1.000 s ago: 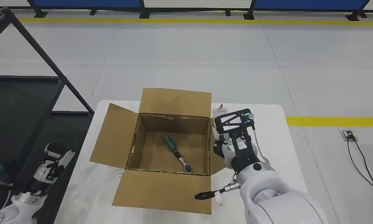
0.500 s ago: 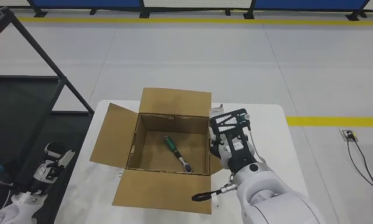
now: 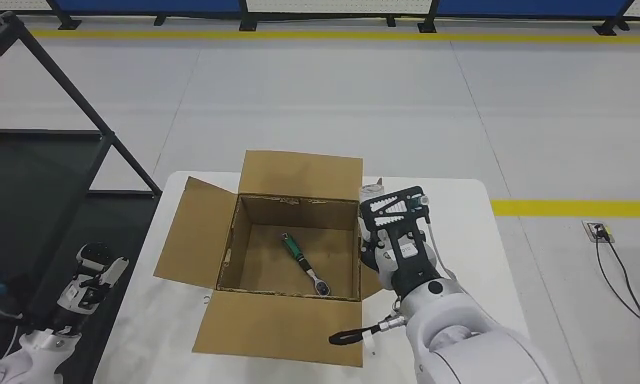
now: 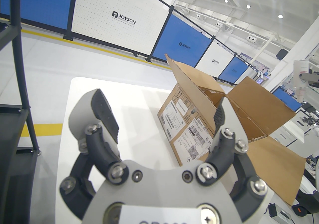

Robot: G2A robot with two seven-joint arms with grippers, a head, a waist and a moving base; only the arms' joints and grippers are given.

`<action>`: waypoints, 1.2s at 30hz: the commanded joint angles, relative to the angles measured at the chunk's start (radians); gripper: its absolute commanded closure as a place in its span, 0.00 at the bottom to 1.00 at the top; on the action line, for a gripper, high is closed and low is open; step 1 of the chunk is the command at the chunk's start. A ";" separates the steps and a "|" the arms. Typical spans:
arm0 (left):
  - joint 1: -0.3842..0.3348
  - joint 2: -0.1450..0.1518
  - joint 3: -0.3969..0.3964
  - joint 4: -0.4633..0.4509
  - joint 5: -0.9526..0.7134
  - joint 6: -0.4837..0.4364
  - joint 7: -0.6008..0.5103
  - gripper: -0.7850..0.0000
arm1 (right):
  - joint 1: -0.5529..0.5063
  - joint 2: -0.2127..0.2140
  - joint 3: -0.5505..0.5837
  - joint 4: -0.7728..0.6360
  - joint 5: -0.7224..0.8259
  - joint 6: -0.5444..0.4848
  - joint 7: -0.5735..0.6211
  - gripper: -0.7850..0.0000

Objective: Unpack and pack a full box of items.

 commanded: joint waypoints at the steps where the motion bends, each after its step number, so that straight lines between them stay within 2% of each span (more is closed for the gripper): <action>1: 0.000 0.000 0.000 0.000 0.000 0.000 0.000 0.00 | 0.000 0.000 0.000 0.000 0.000 0.000 0.000 1.00; 20: 0.000 0.000 0.000 0.000 0.000 0.000 0.000 0.00 | 0.000 0.000 0.000 0.000 0.000 0.000 0.000 1.00; 24: 0.000 0.000 0.000 0.000 0.000 0.000 0.000 0.00 | -0.010 -0.001 -0.021 0.056 0.046 -0.041 -0.073 1.00; 27: 0.000 0.000 0.000 0.000 0.000 0.000 0.000 0.00 | 0.041 -0.011 -0.066 0.130 0.040 -0.039 -0.076 1.00; 31: 0.000 0.000 0.000 0.000 0.000 0.000 0.000 0.00 | 0.161 -0.037 -0.168 0.270 -0.012 -0.011 -0.039 1.00; 36: 0.000 0.000 0.000 0.000 0.000 0.000 0.000 0.00 | 0.327 -0.082 -0.255 0.525 0.000 0.042 -0.008 1.00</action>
